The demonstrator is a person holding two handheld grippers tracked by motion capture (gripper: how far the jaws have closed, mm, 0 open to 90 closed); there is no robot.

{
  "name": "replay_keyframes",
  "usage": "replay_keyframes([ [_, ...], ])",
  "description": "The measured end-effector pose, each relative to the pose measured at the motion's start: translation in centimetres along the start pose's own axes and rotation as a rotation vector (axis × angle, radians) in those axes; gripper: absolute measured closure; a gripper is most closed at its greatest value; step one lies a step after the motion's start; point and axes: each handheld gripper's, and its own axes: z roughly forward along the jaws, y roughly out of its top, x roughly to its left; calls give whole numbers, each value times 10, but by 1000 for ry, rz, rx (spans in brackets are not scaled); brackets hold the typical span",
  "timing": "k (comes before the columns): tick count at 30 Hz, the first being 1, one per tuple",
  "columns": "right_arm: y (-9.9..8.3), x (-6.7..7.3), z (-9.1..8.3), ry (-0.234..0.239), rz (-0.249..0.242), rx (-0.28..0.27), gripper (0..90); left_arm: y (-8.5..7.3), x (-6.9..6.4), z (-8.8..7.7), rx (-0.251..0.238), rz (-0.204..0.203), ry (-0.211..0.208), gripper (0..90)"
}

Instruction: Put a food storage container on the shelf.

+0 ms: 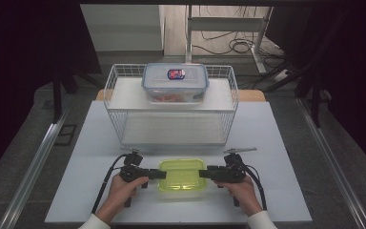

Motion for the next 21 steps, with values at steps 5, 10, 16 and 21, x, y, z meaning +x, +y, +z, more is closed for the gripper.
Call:
replay_keyframes([
  [5, -2, -1, 4, 51, 39, 17, 542, -1, 0, 1, -6, -2, -1, 660],
  [10, -4, -3, 2, 62, 71, 6, 614, -1, -2, 0, -7, 4, 5, 673],
  [16, -9, -2, -1, 65, 85, -10, 680, -6, -9, -4, -20, 36, 33, 687],
  [21, -13, 2, -3, 53, 86, -39, 703, -12, -11, -7, -46, 43, 21, 701],
])
